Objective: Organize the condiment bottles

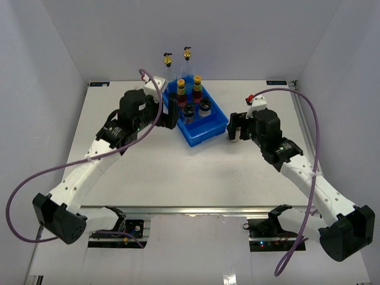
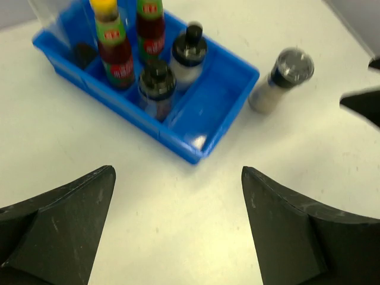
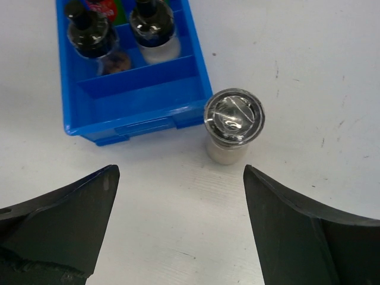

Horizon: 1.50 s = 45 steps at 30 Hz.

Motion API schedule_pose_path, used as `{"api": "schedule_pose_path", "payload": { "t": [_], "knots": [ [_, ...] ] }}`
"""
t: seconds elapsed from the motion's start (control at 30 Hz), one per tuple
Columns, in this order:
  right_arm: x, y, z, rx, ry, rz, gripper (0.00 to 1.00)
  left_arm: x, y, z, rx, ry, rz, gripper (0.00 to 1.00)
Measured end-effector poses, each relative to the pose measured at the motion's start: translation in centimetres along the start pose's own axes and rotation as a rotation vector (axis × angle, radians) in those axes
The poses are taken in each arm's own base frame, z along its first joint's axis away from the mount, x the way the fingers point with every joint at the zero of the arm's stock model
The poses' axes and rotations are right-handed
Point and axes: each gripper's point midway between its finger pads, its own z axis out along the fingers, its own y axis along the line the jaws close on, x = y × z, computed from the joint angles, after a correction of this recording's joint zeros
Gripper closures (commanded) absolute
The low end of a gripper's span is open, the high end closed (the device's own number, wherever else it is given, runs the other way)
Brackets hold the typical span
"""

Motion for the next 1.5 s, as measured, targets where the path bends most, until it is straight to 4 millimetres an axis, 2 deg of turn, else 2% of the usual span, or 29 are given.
{"api": "schedule_pose_path", "payload": {
  "t": [0.1,0.23,0.3,0.47,0.7,0.87,0.9,0.93,1.07,1.4,1.5],
  "knots": [
    [0.8,-1.1,1.4,0.054,0.044,0.0,0.1,4.0,0.1,-1.2,0.004,0.053,-0.025,0.02],
    [2.5,-2.4,3.8,0.114,0.123,-0.004,0.1,10.6,0.7,-2.5,-0.01,0.165,-0.047,0.02],
    [3.5,-3.1,4.7,0.143,0.162,-0.007,0.1,12.4,0.9,-3.0,-0.018,0.197,-0.048,0.02],
    [4.6,-4.7,6.6,0.196,0.226,-0.01,0.1,14.0,1.0,-3.3,-0.014,0.214,-0.048,0.02],
    [5.1,-6.3,9.1,0.216,0.274,-0.008,0.07,13.7,0.7,-3.3,0.001,0.204,-0.044,0.02],
    [6.5,-6.6,10.9,0.2,0.328,-0.02,0.01,13.7,0.7,-3.2,0.002,0.203,-0.041,0.02],
    [6.8,-6.6,11.2,0.195,0.338,-0.021,0.02,13.7,0.7,-3.2,0.003,0.203,-0.041,0.02],
    [7.0,-6.6,11.4,0.19,0.345,-0.023,0.06,13.7,0.7,-3.2,0.003,0.203,-0.041,0.02],
    [7.4,-6.6,11.9,0.184,0.36,-0.035,0.35,13.8,0.7,-3.2,0.005,0.204,-0.041,0.02],
    [6.6,-7.1,11.4,0.199,0.369,-0.079,0.92,13.8,0.7,-3.2,0.005,0.204,-0.038,0.02],
    [5.0,-7.0,10.6,0.198,0.36,-0.089,0.92,13.8,0.7,-3.2,0.005,0.204,-0.038,0.02]
  ]
}}
